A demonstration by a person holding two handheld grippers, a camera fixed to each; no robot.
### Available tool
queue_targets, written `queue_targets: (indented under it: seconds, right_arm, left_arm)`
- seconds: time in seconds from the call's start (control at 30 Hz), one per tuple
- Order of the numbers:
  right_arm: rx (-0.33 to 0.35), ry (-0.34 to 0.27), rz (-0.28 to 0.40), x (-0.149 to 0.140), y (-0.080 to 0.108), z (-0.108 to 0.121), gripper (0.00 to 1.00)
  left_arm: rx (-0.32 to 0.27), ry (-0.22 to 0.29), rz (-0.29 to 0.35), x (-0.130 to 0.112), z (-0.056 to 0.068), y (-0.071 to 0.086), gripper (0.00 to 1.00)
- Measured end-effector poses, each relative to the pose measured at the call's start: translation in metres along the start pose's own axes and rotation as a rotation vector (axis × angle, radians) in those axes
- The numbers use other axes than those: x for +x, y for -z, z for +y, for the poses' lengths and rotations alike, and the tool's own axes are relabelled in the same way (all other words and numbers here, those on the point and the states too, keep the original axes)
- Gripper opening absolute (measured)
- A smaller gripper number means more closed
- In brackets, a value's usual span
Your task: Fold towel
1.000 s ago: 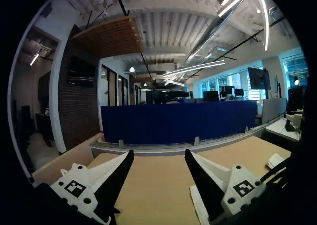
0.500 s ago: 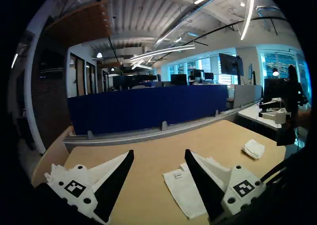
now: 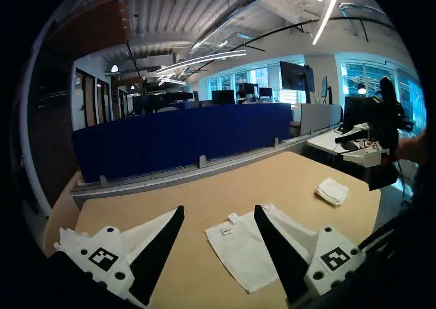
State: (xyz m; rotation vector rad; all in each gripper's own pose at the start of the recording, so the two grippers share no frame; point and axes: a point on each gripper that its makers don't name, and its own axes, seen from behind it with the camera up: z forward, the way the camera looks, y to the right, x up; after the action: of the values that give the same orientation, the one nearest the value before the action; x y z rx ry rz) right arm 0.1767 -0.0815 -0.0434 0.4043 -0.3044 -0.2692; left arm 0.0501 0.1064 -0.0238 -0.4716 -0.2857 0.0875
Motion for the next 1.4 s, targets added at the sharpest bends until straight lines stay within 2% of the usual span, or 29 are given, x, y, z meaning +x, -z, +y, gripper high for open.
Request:
queue_targets:
  seconds: [0.2,0.67,1.03,1.4]
  right_arm:
    - [0.016,-0.002,-0.02,-0.022,-0.004,-0.009,1.0]
    - [0.047,-0.017,-0.109,-0.101,-0.024,-0.033,1.0]
    - [0.091,-0.027,-0.199,-0.162,-0.035,-0.058,1.0]
    - [0.133,-0.043,-0.308,-0.22,-0.037,-0.08,1.0]
  left_arm:
    - [-0.011,-0.008,-0.044,-0.03,0.01,-0.005,0.95]
    - [-0.049,-0.007,-0.156,-0.11,0.031,-0.023,0.95]
    - [-0.098,-0.029,-0.274,-0.179,0.054,-0.028,0.95]
    - [-0.162,-0.034,-0.393,-0.233,0.07,-0.03,0.95]
